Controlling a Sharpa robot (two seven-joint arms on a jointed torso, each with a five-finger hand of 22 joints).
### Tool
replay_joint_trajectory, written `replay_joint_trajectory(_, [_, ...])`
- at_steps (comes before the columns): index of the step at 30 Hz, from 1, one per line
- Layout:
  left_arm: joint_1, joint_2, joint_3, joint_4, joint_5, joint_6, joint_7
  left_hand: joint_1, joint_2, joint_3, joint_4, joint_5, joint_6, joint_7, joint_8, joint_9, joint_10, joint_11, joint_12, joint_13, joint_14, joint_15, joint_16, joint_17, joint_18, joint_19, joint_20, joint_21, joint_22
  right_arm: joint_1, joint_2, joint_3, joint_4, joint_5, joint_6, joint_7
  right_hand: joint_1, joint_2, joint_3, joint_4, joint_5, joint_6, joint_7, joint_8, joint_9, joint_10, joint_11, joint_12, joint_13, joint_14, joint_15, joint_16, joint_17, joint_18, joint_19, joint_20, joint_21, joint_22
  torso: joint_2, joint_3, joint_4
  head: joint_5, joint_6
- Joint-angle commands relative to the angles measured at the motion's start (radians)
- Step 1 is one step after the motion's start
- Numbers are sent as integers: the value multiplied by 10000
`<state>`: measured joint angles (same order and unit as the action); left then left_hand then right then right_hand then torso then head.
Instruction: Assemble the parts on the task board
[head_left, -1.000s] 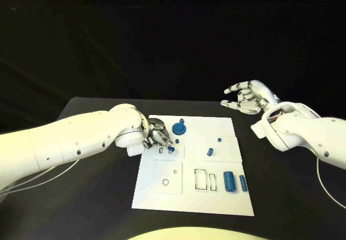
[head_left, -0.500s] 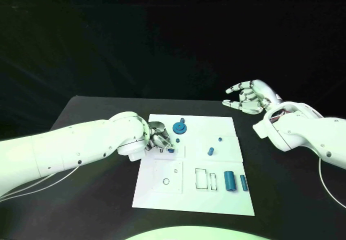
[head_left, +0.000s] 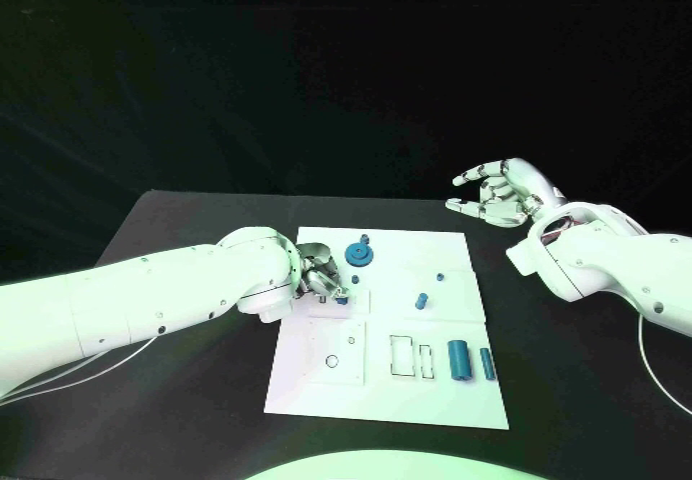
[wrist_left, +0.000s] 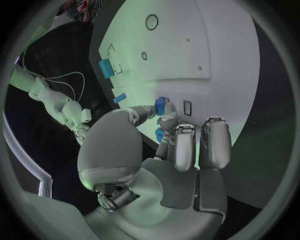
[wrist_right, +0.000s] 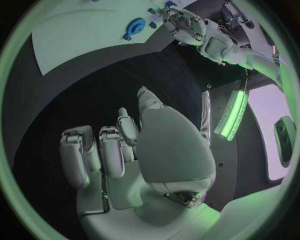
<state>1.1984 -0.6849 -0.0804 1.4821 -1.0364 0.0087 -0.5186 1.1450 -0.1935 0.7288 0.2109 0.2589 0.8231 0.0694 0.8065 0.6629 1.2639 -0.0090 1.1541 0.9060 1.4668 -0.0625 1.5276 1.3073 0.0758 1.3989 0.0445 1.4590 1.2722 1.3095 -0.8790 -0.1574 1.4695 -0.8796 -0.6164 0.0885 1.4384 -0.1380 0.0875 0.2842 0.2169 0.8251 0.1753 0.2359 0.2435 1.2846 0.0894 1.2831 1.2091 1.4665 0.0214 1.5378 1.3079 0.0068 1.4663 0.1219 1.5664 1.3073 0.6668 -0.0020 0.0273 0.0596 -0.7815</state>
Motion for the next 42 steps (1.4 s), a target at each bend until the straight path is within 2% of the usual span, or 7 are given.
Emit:
replay_joint_trajectory(1, [-31,-4,-12,26,-272,-17,29,-107,32,2135,-2148,112,124,-27,62,12,80,-15,74,35,796,-58,-24,1699,-145,82,7,33,18,-8,-4,0,3,-115,125,69,32,-30,45,40,57,44,-2,35,-16,51,-4,42,3,839,-81,-20,1776,-68,1045,-46,44,2635,-2,-3,4,2,-11])
replay_joint_trajectory(14, [-53,-114,-6,139,-347,-108,21,-183,-36,2164,-2196,483,201,-59,57,50,149,-47,100,93,800,-89,-17,1705,-155,115,-25,53,70,-20,-25,-1,6,-115,133,78,32,-30,45,40,57,44,-2,35,-16,51,-4,42,3,839,-81,-20,1776,-68,1045,-46,44,2635,0,-15,11,-10,-65])
replay_joint_trajectory(19, [-65,-180,6,206,-388,-456,40,-236,-117,2174,-2244,850,305,-96,51,80,278,-83,188,243,811,-121,4,1740,-180,194,-56,105,201,-23,-29,-1,7,-115,135,84,-19,-34,50,48,74,55,-6,40,-19,66,-8,54,13,841,-83,-17,1784,-68,1045,-49,44,2635,-7,-9,8,3,-74])
replay_joint_trajectory(24, [-93,-230,22,317,-359,-725,62,-242,-127,2173,-2247,883,318,-100,51,83,293,-87,199,261,811,-123,5,1742,-180,194,-59,105,201,-27,-37,-2,7,-115,133,92,-19,-34,50,48,74,55,-6,40,-19,66,-8,54,13,841,-83,-17,1784,-68,1045,-49,44,2635,-3,-15,5,1,-84])
replay_joint_trajectory(31, [-132,-303,40,418,-336,-1071,95,-250,-139,2171,-2248,914,337,-106,51,86,317,-92,217,291,813,-128,8,1747,-182,201,-63,109,211,-30,-55,-2,12,-115,134,95,-19,-34,50,48,74,55,-6,40,-19,66,-8,54,13,841,-83,-17,1784,-68,1045,-49,44,2635,-5,1,10,0,-88])
replay_joint_trajectory(42, [-160,-274,38,375,-398,-905,102,-258,-150,2168,-2248,932,351,-111,52,88,327,-97,218,291,813,-131,8,1745,-187,216,-65,119,238,-36,-41,-3,-12,-115,148,91,-19,-34,50,48,74,55,-6,40,-19,66,-8,54,13,841,-83,-17,1784,-68,1045,-49,44,2635,-5,4,0,30,-99])
